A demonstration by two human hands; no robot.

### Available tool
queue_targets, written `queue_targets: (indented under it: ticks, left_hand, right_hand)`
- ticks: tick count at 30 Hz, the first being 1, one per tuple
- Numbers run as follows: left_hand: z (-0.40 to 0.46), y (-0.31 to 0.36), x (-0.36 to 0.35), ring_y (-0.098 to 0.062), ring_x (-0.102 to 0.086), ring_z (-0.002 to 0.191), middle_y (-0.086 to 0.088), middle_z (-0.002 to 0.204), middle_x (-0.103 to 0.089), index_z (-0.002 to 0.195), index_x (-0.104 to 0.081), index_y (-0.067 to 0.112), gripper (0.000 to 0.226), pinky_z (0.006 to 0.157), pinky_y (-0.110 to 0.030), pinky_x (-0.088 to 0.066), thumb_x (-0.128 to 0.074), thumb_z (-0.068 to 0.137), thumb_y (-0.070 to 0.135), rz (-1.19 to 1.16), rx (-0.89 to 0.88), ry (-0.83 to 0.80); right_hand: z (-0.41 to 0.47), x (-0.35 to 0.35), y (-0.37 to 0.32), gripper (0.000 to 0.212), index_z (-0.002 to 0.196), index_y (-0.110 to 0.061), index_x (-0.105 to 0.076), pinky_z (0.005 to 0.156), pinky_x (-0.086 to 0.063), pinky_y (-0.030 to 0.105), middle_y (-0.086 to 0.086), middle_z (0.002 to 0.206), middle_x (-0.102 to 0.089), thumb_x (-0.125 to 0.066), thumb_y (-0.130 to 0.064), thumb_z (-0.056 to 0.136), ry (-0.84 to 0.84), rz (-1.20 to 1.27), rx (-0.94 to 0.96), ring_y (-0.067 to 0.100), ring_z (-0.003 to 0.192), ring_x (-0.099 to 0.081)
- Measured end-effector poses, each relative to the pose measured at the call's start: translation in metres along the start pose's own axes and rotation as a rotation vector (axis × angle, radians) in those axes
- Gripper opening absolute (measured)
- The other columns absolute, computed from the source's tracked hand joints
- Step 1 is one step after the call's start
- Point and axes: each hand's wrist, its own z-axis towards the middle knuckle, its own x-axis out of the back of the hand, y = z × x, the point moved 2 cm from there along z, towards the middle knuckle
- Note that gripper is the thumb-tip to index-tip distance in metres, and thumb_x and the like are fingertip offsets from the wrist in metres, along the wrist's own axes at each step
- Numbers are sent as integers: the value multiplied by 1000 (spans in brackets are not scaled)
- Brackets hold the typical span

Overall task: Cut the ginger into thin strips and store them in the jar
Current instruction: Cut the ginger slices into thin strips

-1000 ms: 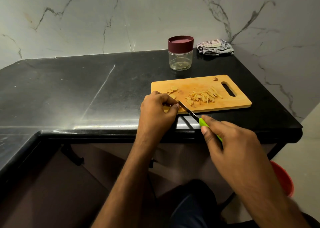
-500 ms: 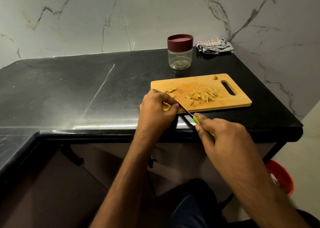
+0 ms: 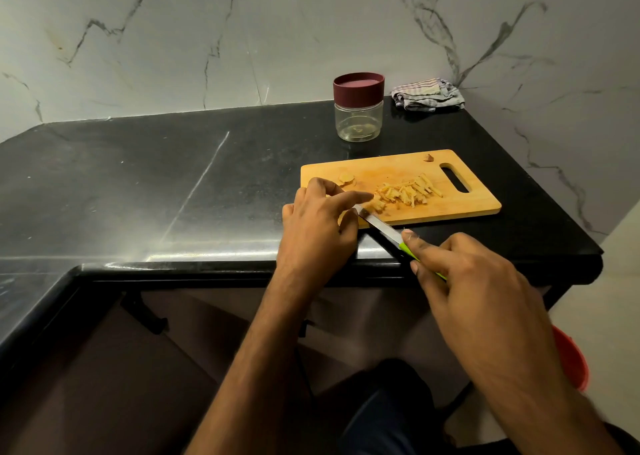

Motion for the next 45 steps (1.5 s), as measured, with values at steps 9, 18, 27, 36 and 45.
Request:
queue_targets:
  ticks: [9,18,27,36,45]
  left_hand:
    - [-1,-8,3,-7,-55,94,7,100,-58,89,-75,22,8,77,-18,-43,-78,85,29,-229,134,162]
    - [-1,-4,4,-10,-59,87,8,93,-61,81,-75,21,6,72,-22,-46,-76,87,21,-259,116,150]
    - [3,-6,5,-9,-57,86,9,94,-58,75,-69,29,14,86,-40,-51,-75,86,24,-278,143,88]
    - [3,-6,5,-16,-55,100,9,97,-54,70,-60,37,25,93,-50,-49,-74,87,27,-275,142,80]
    - [2,-6,4,-17,-56,99,9,96,-54,73,-63,35,19,90,-49,-51,-74,86,26,-277,127,106]
  right_hand:
    - [1,-1,-2,48,129,-23,-59,58,-38,11,-7,85,-64,-38,-44,91,109,246,47,2,70,-53]
    - [-4,-1,-11,41,126,-20,-62,64,-47,18,-3,96,-70,-46,-39,93,93,238,52,2,76,-56]
    - [-8,0,-19,42,128,-18,-60,63,-53,25,-4,93,-69,-44,-36,94,51,227,49,6,75,-60]
    - [-11,3,-23,47,130,-17,-59,62,-56,34,-2,92,-69,-40,-37,93,26,239,59,12,77,-63]
    - [1,-9,-23,44,137,-30,-49,46,-36,19,-9,72,-47,-47,-34,94,17,72,54,7,59,-46]
